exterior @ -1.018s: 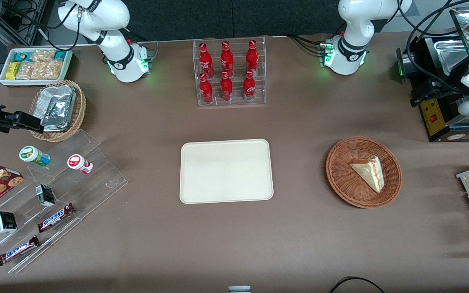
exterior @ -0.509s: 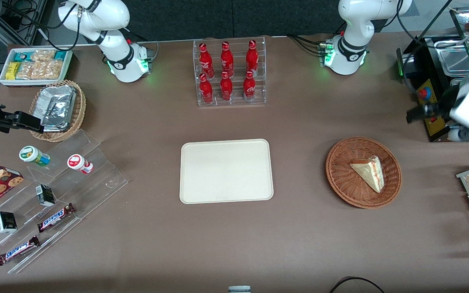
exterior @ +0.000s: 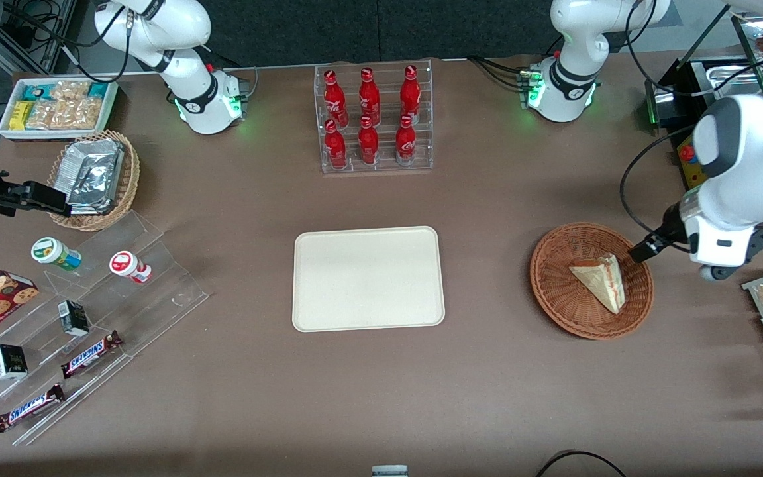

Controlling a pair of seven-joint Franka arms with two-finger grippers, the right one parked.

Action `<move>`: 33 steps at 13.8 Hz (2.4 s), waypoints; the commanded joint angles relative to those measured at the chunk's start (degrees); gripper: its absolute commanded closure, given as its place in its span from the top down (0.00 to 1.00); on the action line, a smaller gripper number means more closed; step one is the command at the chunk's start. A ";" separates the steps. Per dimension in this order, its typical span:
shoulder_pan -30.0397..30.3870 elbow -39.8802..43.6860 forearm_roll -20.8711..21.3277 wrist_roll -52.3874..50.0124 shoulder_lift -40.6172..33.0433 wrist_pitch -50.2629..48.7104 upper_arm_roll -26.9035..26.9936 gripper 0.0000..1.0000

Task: Place sandwich from basket to tray
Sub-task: 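Move the left gripper over the sandwich in the wicker basket, then lower the left gripper and close it on the wrapped sandwich, then lift the sandwich and carry it with the left gripper over the tray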

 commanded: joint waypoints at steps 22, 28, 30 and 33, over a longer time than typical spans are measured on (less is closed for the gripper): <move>-0.62 -13.68 0.24 -10.25 8.85 27.72 -0.19 0.48; -1.40 -10.53 0.24 -11.65 7.19 23.10 -0.72 0.00; -4.29 -5.53 0.59 -11.92 5.43 12.05 -0.90 0.00; -8.95 -2.69 0.68 -11.92 1.21 3.74 -0.90 0.00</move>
